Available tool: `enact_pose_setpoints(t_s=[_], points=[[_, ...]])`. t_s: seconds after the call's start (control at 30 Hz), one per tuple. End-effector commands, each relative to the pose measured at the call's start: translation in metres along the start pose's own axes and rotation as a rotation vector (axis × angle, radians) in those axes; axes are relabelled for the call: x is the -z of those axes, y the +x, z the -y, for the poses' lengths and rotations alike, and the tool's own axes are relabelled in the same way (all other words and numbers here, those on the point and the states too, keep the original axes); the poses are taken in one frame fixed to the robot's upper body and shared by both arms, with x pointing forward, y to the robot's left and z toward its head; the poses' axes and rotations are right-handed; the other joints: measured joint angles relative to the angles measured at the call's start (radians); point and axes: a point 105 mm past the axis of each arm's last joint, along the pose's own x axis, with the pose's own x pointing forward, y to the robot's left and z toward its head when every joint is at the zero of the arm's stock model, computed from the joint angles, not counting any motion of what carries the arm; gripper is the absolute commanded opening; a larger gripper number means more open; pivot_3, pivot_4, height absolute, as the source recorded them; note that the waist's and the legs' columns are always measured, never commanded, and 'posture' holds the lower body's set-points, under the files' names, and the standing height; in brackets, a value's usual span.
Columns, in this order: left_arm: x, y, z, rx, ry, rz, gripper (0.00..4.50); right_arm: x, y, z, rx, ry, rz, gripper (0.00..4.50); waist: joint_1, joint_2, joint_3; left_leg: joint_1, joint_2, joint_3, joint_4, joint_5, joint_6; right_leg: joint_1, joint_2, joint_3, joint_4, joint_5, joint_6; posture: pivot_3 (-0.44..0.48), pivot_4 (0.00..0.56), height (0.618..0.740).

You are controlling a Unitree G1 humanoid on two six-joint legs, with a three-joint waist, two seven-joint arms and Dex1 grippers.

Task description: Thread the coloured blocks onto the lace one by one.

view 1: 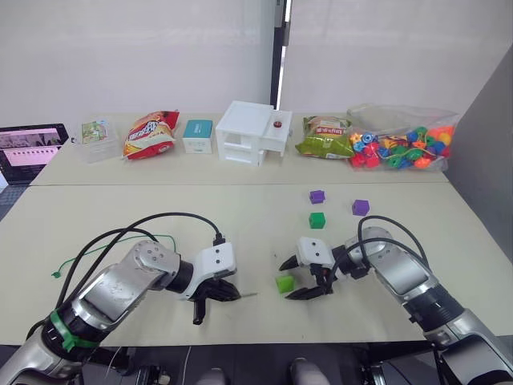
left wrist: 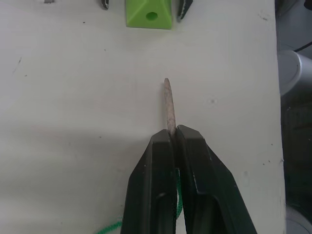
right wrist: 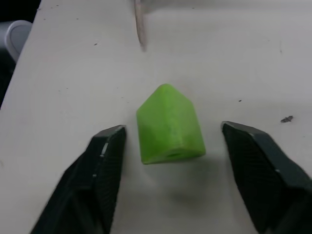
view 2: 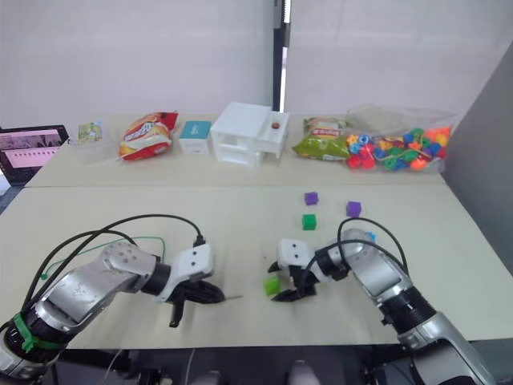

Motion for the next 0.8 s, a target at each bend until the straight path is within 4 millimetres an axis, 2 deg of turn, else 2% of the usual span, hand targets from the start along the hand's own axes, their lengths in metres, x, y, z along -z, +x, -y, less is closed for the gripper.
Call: enact_pose_setpoints(t_s=[0.03, 0.1, 0.4, 0.6, 0.8], points=[[-0.009, 0.002, -0.007, -0.027, 0.054, 0.015, 0.0, -0.003, 0.003, -0.005, 0.013, 0.006, 0.014, 1.86, 0.0, 0.0, 0.0, 0.0, 0.0, 0.0, 0.0, 0.0, 0.0, 0.0, 0.0, 0.0, 0.0, 0.0, 0.0, 0.0, 0.15, 0.74], [-0.012, 0.005, -0.009, -0.023, 0.065, 0.027, 0.0, -0.004, 0.004, -0.008, 0.018, 0.016, 0.022, 1.29, 0.0, 0.0, 0.0, 0.0, 0.0, 0.0, 0.0, 0.0, 0.0, 0.0, 0.0, 0.0, 0.0, 0.0, 0.0, 0.0, 0.15, 0.74], [-0.027, 0.013, -0.019, -0.026, 0.125, 0.027, 0.0, -0.008, 0.006, -0.016, 0.029, 0.026, 0.002, 1.3, 0.001, 0.0, 0.0, 0.0, 0.0, 0.0, 0.0, 0.0, 0.0, 0.0, 0.0, 0.0, 0.0, 0.0, 0.0, 0.0, 0.15, 0.74], [-0.037, 0.017, -0.017, 0.005, 0.149, 0.027, 0.0, -0.004, 0.005, -0.013, 0.069, 0.033, -0.06, 1.3, 0.0, 0.0, 0.0, 0.0, 0.0, 0.0, 0.001, 0.0, 0.0, 0.0, 0.0, 0.0, 0.0, 0.0, 0.0, 0.0, 0.15, 0.74], [-0.036, 0.016, -0.014, 0.023, 0.143, 0.008, 0.0, -0.003, 0.005, -0.009, 0.098, 0.049, -0.094, 1.3, 0.0, 0.0, 0.0, 0.0, 0.0, 0.0, 0.002, 0.0, 0.0, 0.001, 0.0, 0.0, 0.001, 0.0, 0.0, 0.0, 0.15, 0.74]])
